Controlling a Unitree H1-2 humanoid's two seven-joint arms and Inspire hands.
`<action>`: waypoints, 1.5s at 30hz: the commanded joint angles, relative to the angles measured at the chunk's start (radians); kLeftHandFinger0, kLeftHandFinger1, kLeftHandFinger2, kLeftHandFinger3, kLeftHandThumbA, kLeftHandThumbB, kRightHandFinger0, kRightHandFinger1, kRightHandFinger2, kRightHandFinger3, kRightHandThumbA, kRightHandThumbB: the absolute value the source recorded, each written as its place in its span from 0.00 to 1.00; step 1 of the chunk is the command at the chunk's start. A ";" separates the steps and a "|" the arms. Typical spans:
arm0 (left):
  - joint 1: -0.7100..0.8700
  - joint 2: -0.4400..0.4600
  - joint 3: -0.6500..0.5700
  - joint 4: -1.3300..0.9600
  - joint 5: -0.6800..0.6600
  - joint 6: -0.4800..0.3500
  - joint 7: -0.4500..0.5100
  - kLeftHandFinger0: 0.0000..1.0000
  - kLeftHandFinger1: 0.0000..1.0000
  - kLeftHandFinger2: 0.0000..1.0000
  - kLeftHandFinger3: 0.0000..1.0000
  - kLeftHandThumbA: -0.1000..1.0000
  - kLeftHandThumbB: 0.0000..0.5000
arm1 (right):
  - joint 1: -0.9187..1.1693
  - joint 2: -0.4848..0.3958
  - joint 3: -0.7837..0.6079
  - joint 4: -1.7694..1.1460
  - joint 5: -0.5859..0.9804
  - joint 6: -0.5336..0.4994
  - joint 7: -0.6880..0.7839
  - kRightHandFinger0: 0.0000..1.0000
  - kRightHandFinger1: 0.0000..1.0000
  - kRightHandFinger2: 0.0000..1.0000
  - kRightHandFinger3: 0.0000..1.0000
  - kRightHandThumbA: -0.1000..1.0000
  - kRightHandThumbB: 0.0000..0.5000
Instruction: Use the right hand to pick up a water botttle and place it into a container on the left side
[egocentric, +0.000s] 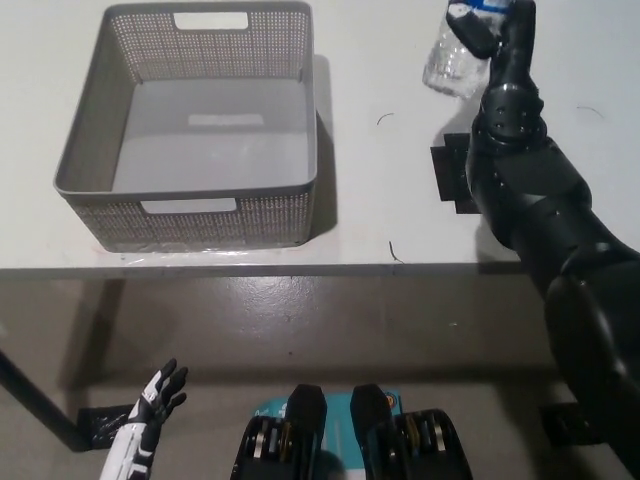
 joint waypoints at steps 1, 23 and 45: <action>0.016 0.013 -0.015 -0.004 0.001 -0.048 -0.015 1.00 1.00 1.00 1.00 1.00 0.49 | -0.105 0.049 0.050 -0.107 -0.065 -0.119 -0.062 0.00 0.17 0.56 0.67 0.00 0.28; 0.028 0.015 -0.045 0.013 0.012 -0.050 -0.023 1.00 1.00 1.00 1.00 1.00 0.52 | -0.159 0.253 0.151 -0.046 -0.132 -0.152 -0.136 0.00 0.01 0.40 0.52 0.00 0.26; -0.031 0.038 -0.084 0.022 0.032 -0.051 -0.043 1.00 1.00 1.00 1.00 1.00 0.46 | -0.070 0.295 0.160 0.053 -0.109 -0.094 -0.022 0.02 0.28 0.74 0.72 0.00 0.32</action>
